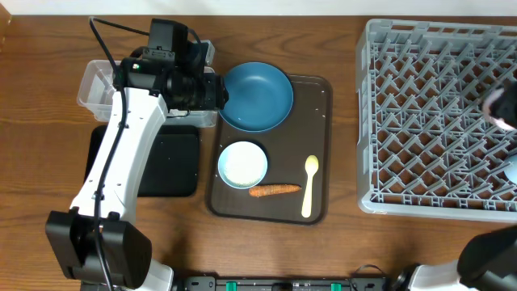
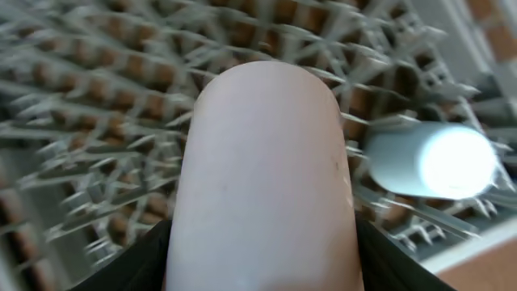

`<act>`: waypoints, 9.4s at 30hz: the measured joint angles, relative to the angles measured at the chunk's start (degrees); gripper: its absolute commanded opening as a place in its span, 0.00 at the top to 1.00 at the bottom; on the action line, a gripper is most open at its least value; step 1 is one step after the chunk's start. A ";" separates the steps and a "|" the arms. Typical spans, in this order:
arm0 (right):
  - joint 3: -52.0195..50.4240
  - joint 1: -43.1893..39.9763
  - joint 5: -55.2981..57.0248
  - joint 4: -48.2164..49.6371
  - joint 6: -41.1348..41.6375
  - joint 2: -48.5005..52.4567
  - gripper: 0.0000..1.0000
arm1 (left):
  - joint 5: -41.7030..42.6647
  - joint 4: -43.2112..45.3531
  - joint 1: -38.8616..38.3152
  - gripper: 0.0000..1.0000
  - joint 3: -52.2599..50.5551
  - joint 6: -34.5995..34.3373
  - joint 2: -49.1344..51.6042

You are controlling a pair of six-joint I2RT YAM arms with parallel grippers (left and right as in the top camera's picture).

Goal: Sort waste into correct bins and load items into the dishwasher rack
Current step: 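Carry pink cup with right gripper and place it in rack, then reach right gripper to blue bowl rim and grasp it, then lift blue bowl with right gripper and stand it in rack, then reach right gripper to yellow spoon on tray and grasp it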

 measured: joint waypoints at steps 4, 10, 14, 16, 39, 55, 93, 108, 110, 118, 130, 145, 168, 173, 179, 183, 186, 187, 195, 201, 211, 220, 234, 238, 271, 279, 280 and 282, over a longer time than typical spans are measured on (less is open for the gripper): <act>0.13 -2.25 2.89 0.26 0.50 3.56 0.99 | -0.02 0.00 0.00 0.43 0.00 0.00 0.00; 0.13 -3.61 5.90 1.20 0.87 6.56 0.99 | -0.02 -0.20 0.00 0.44 0.00 0.00 0.00; 0.13 -3.76 6.56 1.49 1.07 6.80 0.99 | -0.02 -0.20 0.02 0.44 0.00 0.00 0.00; 0.24 -3.76 6.60 1.01 1.07 7.17 0.98 | -0.02 -0.20 0.00 0.44 0.00 0.00 0.00; 0.46 -4.24 4.61 1.01 2.21 13.53 0.01 | -0.02 -0.33 0.02 0.43 0.00 -0.02 0.00; 3.85 0.39 -12.17 1.81 -1.44 7.37 0.01 | -0.02 -0.70 0.02 0.43 0.00 0.00 0.00; 4.02 54.05 -4.50 27.80 3.56 29.77 0.47 | -14.88 -3.91 0.00 0.39 -0.02 -1.97 0.00; 4.02 55.10 2.78 28.13 8.44 33.00 0.77 | -15.04 -4.20 0.00 0.38 -0.02 -1.99 0.00; 4.02 55.10 2.93 28.09 8.79 33.03 0.87 | -15.04 -4.24 0.00 0.38 -0.02 -1.99 0.00; 4.13 54.97 2.36 28.76 9.55 33.03 0.99 | -15.04 -4.26 0.00 0.38 -0.02 -1.99 0.00; 4.02 48.26 5.84 27.63 2.25 22.60 0.99 | -15.04 -4.26 0.00 0.37 -0.02 -1.99 0.00; 4.57 33.90 44.76 40.22 -23.39 5.66 0.99 | -15.02 -4.24 0.00 0.37 -0.02 -1.99 0.00; 4.55 12.66 57.77 50.80 -37.86 14.08 0.99 | -15.04 -4.26 0.00 0.37 -0.02 -2.05 0.00; 4.55 12.37 57.75 50.80 -38.10 18.18 0.99 | -15.04 -4.24 0.00 0.37 -0.02 -2.60 0.00; 4.57 12.72 57.72 50.86 -37.48 20.15 0.99 | -15.04 -4.24 0.00 0.36 -0.02 -3.30 0.00; 4.57 13.33 58.05 50.86 -37.40 20.13 0.99 | -15.04 -4.26 0.00 0.37 -0.02 -3.48 0.00; 4.57 13.46 58.23 50.86 -37.40 20.15 0.99 | -15.04 -4.24 0.00 0.37 -0.02 -3.48 0.00; 4.57 13.46 58.23 50.86 -37.38 20.13 0.99 | -15.04 -4.24 0.00 0.37 -0.02 -3.48 0.00; 4.61 14.78 59.76 49.90 -37.33 20.13 0.99 | -15.04 -4.24 0.00 0.37 -0.02 -3.48 0.00; 5.11 16.85 61.44 49.07 -37.33 20.13 0.99 | -15.04 -4.24 0.00 0.37 -0.02 -3.48 0.00; 5.18 20.83 60.83 43.39 -37.62 20.13 0.99 | -15.04 -4.24 0.00 0.37 -0.04 -3.48 0.00; 6.27 21.18 59.32 32.63 -29.44 20.11 0.76 | -15.04 -4.26 0.00 0.37 -0.07 -3.48 0.00; 5.18 23.65 55.91 23.43 -17.73 20.13 0.48 | -15.04 -4.24 0.00 0.37 -0.07 -3.48 0.00; 5.01 23.91 54.25 23.41 -16.20 19.65 0.42 | -15.04 -4.24 0.00 0.37 -0.07 -3.48 0.00; 4.66 23.91 7.63 14.58 -11.65 3.39 0.18 | -15.04 -4.24 0.00 0.36 -0.07 -3.48 0.00; 4.66 28.65 -16.28 3.10 -11.39 3.39 0.17 | -15.04 -4.24 0.00 0.37 -0.07 -3.48 0.00; 4.66 30.10 -17.55 1.88 -11.39 3.39 0.16 | -15.04 -4.24 0.00 0.36 -0.07 -3.48 0.00; 4.48 33.03 -19.10 0.00 -11.32 3.39 0.16 | -15.04 -4.24 0.00 0.36 -0.07 -3.48 0.00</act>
